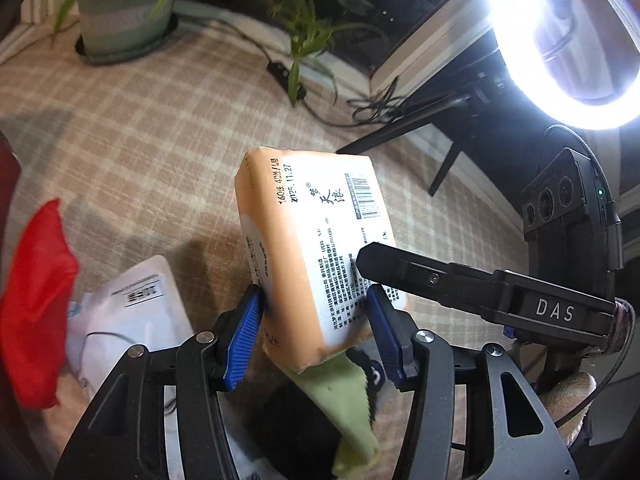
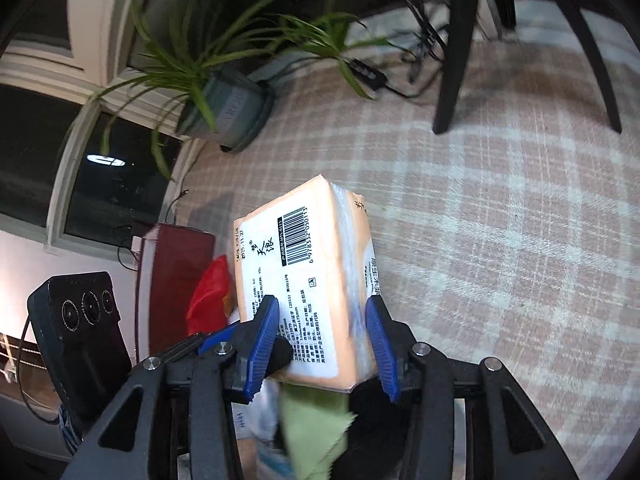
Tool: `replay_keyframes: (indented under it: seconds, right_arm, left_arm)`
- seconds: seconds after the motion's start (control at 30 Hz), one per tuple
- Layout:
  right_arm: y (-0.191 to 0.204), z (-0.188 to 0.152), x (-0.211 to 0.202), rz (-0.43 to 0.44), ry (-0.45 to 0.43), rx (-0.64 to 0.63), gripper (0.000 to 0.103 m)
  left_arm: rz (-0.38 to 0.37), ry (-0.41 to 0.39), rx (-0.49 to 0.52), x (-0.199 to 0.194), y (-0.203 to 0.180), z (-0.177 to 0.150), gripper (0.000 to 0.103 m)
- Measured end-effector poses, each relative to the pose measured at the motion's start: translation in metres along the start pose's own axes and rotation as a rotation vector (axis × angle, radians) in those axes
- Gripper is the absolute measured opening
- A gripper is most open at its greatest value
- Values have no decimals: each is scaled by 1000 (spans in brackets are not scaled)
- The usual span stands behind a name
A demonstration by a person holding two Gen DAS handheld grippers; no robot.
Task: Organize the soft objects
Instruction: 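Lift the tissue pack and carry it over the open red box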
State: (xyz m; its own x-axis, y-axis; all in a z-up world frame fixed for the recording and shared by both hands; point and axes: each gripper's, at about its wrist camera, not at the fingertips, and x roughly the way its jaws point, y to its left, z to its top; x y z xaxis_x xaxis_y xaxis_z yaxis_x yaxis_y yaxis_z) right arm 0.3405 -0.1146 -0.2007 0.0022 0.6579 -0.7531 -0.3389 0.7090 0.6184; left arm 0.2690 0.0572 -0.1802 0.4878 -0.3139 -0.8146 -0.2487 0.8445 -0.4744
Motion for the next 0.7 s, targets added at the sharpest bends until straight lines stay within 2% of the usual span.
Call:
replay_keyframes:
  seconds: [0.17,0.4,0.7]
  right_arm:
    - [34,-12,-22,2,-37,-33,42]
    - [103,-39,-35,1,-61,-114,42]
    - [198,-73,-3,30,-35,-230,42]
  left_arm:
    - [-3,-54,23,-40,-2,-11,52]
    - [4,-142,37,-105,12,-34,52]
    - [38,-249,-13,-187,76,-67,52]
